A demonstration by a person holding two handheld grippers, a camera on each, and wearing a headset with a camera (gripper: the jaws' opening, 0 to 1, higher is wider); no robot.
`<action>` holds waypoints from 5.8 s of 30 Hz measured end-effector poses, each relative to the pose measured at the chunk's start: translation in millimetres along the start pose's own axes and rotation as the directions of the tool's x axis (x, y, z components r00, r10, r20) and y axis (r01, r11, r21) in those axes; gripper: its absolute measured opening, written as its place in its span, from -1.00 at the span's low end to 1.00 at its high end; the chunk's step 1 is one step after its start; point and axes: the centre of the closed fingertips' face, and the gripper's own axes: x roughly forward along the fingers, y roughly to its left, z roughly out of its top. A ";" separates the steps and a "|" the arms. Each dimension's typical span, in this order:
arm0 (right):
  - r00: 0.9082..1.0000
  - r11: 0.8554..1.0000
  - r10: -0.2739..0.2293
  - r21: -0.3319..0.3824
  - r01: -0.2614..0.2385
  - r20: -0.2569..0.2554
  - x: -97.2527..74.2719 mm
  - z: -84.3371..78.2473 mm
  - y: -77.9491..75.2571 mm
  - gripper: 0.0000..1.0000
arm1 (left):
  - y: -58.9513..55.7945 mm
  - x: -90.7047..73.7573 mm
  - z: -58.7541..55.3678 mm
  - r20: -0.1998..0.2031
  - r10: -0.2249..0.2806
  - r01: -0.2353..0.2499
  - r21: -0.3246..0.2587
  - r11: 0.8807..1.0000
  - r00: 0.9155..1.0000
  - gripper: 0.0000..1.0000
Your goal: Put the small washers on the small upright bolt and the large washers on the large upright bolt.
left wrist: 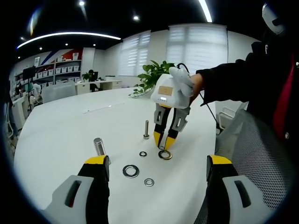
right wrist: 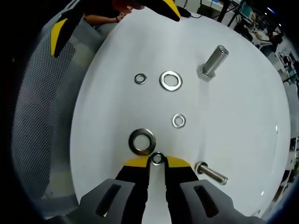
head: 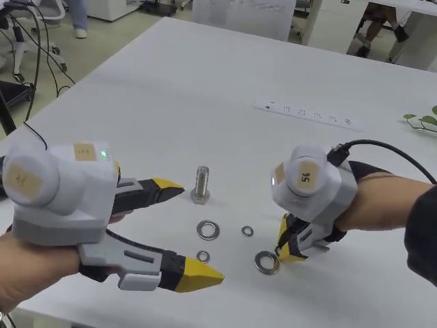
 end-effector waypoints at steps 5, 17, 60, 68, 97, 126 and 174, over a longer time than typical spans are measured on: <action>1.000 1.000 0.004 0.002 -0.004 -0.008 -1.9 -1.8 1.9 -0.73 | -0.5 0.9 -0.4 0.000 -0.002 0.002 0.000 1.000 1.000 0.71; 1.000 1.000 -0.015 0.023 0.015 -0.009 -21.5 -8.0 -0.5 -0.73 | -0.9 2.0 -0.1 0.001 -0.005 0.005 0.001 1.000 1.000 0.71; 0.989 0.989 -0.146 0.011 0.146 -0.009 -98.9 -3.9 -56.3 -0.73 | 2.7 0.3 1.1 0.004 -0.001 0.001 -0.002 1.000 1.000 0.71; 0.990 0.990 -0.138 -0.004 0.138 -0.018 -88.7 0.8 -60.8 -0.73 | 4.2 -0.7 -0.9 0.003 0.003 -0.003 -0.007 1.000 1.000 0.71; 0.995 0.995 -0.097 0.003 0.097 -0.038 -61.2 -3.1 -58.5 -0.73 | 3.6 -3.5 -7.0 -0.002 0.010 -0.010 -0.016 1.000 1.000 0.70; 0.997 0.998 -0.064 0.027 0.065 -0.032 -33.3 -3.5 -51.5 -0.73 | 1.8 -8.7 -10.6 -0.008 0.013 -0.013 -0.021 1.000 1.000 0.69; 0.998 0.996 -0.059 0.062 0.060 -0.021 -14.8 -7.6 -56.4 -0.43 | 3.3 -9.3 -12.2 -0.014 0.018 -0.018 -0.026 1.000 1.000 0.69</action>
